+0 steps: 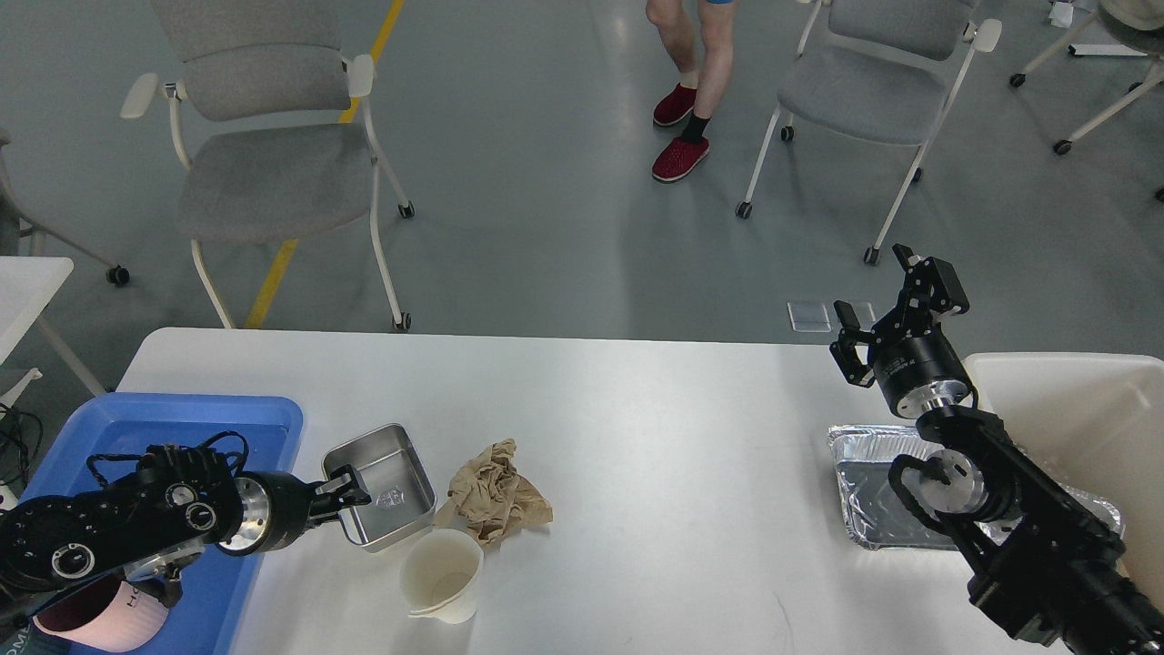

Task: Tidy desktop
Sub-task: 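Lift the metal box with the left gripper and place it in the blue tray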

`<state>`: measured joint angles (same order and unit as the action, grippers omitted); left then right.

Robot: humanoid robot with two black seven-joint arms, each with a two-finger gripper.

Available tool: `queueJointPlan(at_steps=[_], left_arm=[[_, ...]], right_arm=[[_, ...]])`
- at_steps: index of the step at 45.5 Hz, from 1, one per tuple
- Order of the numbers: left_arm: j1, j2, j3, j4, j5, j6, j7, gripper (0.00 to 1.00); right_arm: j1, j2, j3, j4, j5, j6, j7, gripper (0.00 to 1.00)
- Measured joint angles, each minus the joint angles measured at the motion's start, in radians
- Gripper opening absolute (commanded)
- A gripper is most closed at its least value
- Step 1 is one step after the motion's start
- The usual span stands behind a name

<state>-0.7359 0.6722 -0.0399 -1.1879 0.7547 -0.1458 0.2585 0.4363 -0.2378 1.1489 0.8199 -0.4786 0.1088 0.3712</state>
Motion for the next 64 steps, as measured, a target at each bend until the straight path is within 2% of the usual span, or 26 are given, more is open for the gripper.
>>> queueJointPlan(at_steps=[8, 12, 32, 38, 46, 55, 59, 64], left_arm=[[0.011, 0.0, 0.0, 0.007, -0.001, 0.0, 0.001, 0.13], [0.015, 0.0, 0.0, 0.008, -0.002, -0.001, 0.001, 0.01], [-0.029, 0.037, -0.002, -0.01, 0.001, -0.034, -0.002, 0.0], [-0.12, 0.142, -0.009, -0.04, 0.002, -0.137, 0.002, 0.0], [-0.284, 0.331, -0.033, -0.089, -0.008, -0.346, 0.005, 0.0], [-0.4, 0.52, -0.147, -0.133, -0.015, -0.551, 0.005, 0.01], [-0.427, 0.571, -0.211, -0.137, -0.017, -0.623, 0.005, 0.01], [-0.438, 0.604, -0.269, -0.137, -0.018, -0.669, 0.005, 0.01]], right_arm=[[-0.001, 0.0, 0.0, -0.001, 0.0, 0.001, 0.001, 1.0], [0.0, 0.0, 0.0, -0.001, 0.0, 0.001, 0.002, 1.0], [0.002, 0.0, 0.001, -0.001, 0.0, 0.0, 0.002, 1.0], [0.002, -0.001, 0.002, -0.001, 0.0, 0.0, 0.002, 1.0], [0.001, 0.001, 0.002, -0.001, 0.0, 0.0, 0.002, 1.0], [0.004, 0.002, 0.0, -0.001, 0.0, 0.0, 0.002, 1.0], [0.005, 0.002, 0.0, -0.001, 0.0, -0.001, 0.002, 1.0], [0.01, 0.004, 0.0, -0.001, 0.0, -0.004, 0.002, 1.0]])
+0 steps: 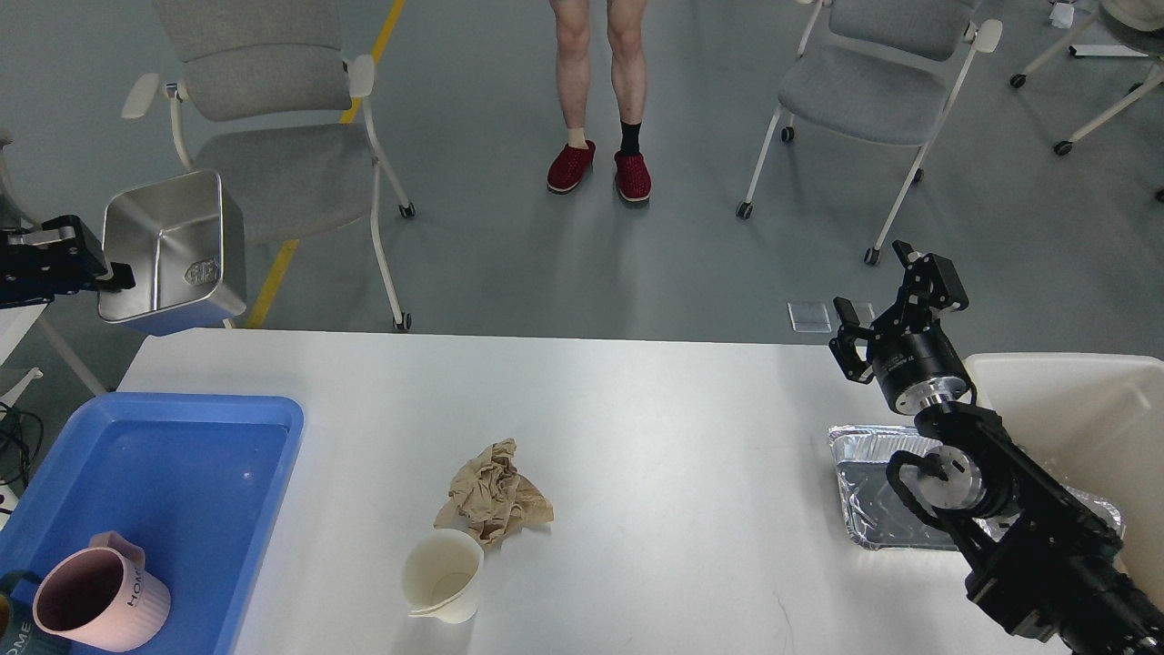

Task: Tidy desktop
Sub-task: 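Lift the metal box with the left gripper and place it in the blue tray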

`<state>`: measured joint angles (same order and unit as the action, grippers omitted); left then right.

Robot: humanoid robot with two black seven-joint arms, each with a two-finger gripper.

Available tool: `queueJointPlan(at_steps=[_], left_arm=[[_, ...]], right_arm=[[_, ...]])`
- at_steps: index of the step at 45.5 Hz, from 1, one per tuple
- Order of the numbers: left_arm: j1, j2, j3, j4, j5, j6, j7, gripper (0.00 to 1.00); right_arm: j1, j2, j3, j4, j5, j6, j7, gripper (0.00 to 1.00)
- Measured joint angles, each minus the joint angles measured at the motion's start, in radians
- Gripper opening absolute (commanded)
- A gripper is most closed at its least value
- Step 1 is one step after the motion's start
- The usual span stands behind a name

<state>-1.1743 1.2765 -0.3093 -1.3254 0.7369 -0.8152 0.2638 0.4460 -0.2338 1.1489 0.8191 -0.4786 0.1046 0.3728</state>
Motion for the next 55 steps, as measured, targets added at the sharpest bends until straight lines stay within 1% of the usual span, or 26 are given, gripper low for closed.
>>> queueJointPlan(at_steps=[8, 11, 16, 29, 36, 41, 47, 51, 55], left_arm=[[0.018, 0.01, -0.011, 0.004, 0.0, -0.002, 0.0, 0.02], [0.047, 0.008, -0.008, 0.02, 0.0, 0.012, 0.0, 0.02], [0.134, -0.013, -0.008, 0.087, 0.001, 0.066, -0.01, 0.03], [0.34, -0.197, -0.015, 0.361, -0.001, 0.241, -0.039, 0.04], [0.431, -0.293, -0.019, 0.448, -0.002, 0.303, -0.043, 0.04], [0.487, -0.341, -0.019, 0.479, -0.002, 0.334, -0.052, 0.05], [0.535, -0.368, -0.02, 0.496, -0.003, 0.365, -0.061, 0.12], [0.546, -0.38, -0.02, 0.504, -0.01, 0.371, -0.063, 0.21], [0.549, -0.384, -0.021, 0.507, -0.036, 0.373, -0.063, 0.28]], right_arm=[[0.003, 0.003, 0.0, 0.001, 0.0, -0.003, 0.0, 1.0], [0.003, 0.002, 0.0, 0.002, 0.0, -0.003, 0.0, 1.0], [-0.003, -0.001, 0.0, 0.002, 0.0, -0.003, 0.0, 1.0], [-0.01, -0.001, 0.0, 0.002, 0.0, 0.001, 0.0, 1.0], [-0.01, -0.001, 0.0, 0.002, 0.0, 0.002, 0.0, 1.0], [-0.011, -0.001, 0.0, 0.002, 0.0, 0.003, 0.0, 1.0], [-0.012, -0.002, 0.0, 0.001, 0.0, 0.004, 0.0, 1.0], [-0.015, -0.002, 0.0, 0.001, 0.0, 0.004, 0.0, 1.0], [-0.015, -0.002, 0.0, 0.001, 0.0, 0.004, 0.0, 1.0]])
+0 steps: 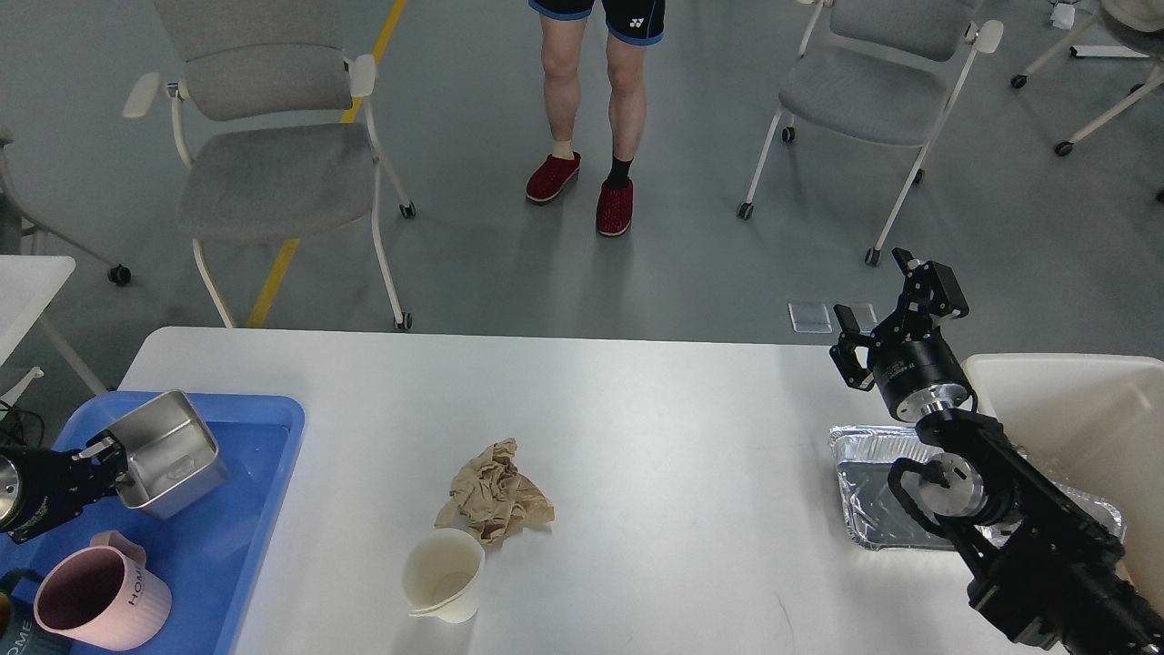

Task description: Tidy desktop

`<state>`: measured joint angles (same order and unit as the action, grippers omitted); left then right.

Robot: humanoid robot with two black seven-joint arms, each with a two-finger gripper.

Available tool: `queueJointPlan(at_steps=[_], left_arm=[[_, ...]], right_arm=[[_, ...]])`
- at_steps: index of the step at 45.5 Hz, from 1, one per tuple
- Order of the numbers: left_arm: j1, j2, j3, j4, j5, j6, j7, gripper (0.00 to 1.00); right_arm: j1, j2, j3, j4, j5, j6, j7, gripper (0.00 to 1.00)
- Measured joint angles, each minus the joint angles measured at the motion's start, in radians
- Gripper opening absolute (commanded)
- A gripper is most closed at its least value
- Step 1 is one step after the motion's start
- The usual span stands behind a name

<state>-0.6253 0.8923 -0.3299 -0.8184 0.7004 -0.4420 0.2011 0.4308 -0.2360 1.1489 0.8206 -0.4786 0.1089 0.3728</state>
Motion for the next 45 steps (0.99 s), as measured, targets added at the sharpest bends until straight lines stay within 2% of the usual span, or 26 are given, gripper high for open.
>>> queueJointPlan(at_steps=[4, 11, 14, 20, 27, 35, 40, 45], left_arm=[[0.001, -0.001, 0.0, 0.004, -0.019, 0.003, 0.0, 0.4], [0.002, -0.004, 0.0, 0.017, -0.026, 0.019, 0.002, 0.88], [-0.004, -0.004, -0.008, 0.018, -0.031, 0.027, 0.002, 0.95], [-0.033, -0.023, -0.085, 0.014, -0.075, 0.023, 0.002, 0.96], [-0.111, -0.1, -0.243, 0.006, -0.1, 0.02, 0.001, 0.97], [-0.118, -0.311, -0.557, 0.004, -0.141, 0.059, 0.0, 0.97], [-0.065, -0.455, -0.787, 0.0, -0.164, 0.124, -0.007, 0.97], [0.002, -0.584, -0.983, -0.03, -0.167, 0.161, -0.031, 0.97]], right_arm=[[0.0, 0.001, 0.0, 0.0, 0.0, 0.0, 0.0, 1.0], [0.0, 0.001, 0.0, 0.0, 0.0, 0.0, 0.0, 1.0], [0.0, 0.001, 0.0, 0.0, 0.0, 0.0, 0.0, 1.0], [0.001, 0.004, -0.001, 0.0, 0.0, 0.0, 0.0, 1.0], [0.006, 0.007, -0.002, 0.001, 0.0, -0.004, 0.0, 1.0], [0.006, 0.008, -0.002, 0.004, 0.0, -0.005, 0.0, 1.0], [0.001, 0.006, -0.002, 0.005, 0.0, -0.004, 0.0, 1.0], [0.001, 0.001, -0.002, 0.005, 0.0, -0.001, -0.002, 1.0]])
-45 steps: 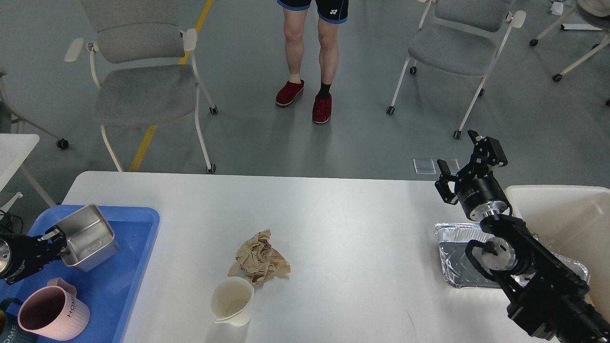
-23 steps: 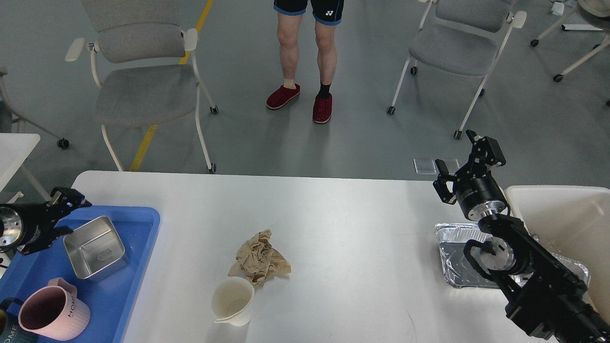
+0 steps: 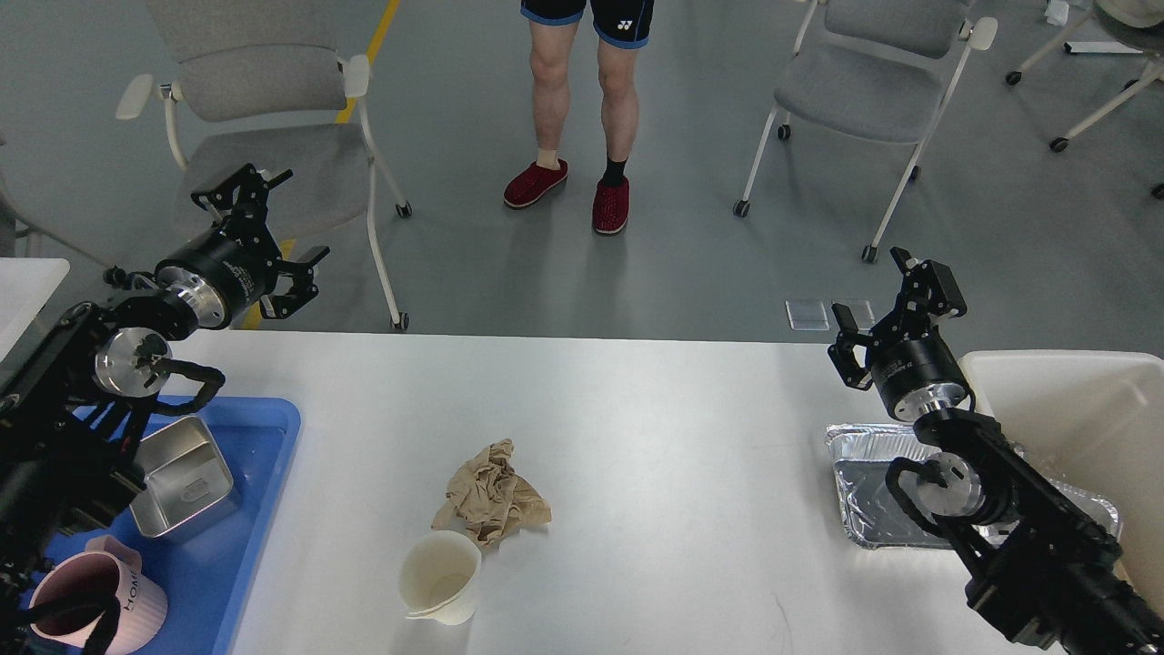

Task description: Tidy desktop

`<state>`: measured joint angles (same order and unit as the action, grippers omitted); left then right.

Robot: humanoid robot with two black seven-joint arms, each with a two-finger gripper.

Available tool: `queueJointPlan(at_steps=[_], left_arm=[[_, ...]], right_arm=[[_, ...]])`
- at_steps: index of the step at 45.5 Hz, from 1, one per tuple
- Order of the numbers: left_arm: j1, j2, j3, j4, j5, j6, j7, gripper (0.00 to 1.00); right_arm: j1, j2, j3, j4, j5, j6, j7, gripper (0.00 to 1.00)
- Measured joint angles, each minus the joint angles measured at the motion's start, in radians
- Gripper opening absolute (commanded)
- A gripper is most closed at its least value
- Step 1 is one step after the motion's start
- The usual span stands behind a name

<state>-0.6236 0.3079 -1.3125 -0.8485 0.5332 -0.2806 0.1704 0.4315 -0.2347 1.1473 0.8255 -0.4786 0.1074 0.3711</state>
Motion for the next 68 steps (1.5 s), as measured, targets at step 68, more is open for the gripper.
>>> queueJointPlan(at_steps=[68], left_arm=[[0.39, -0.293, -0.207, -0.125, 0.0, 0.09, -0.101, 0.97]], right_arm=[[0.244, -1.308, -0.749, 0.842, -0.154, 0.334, -0.401, 1.0]])
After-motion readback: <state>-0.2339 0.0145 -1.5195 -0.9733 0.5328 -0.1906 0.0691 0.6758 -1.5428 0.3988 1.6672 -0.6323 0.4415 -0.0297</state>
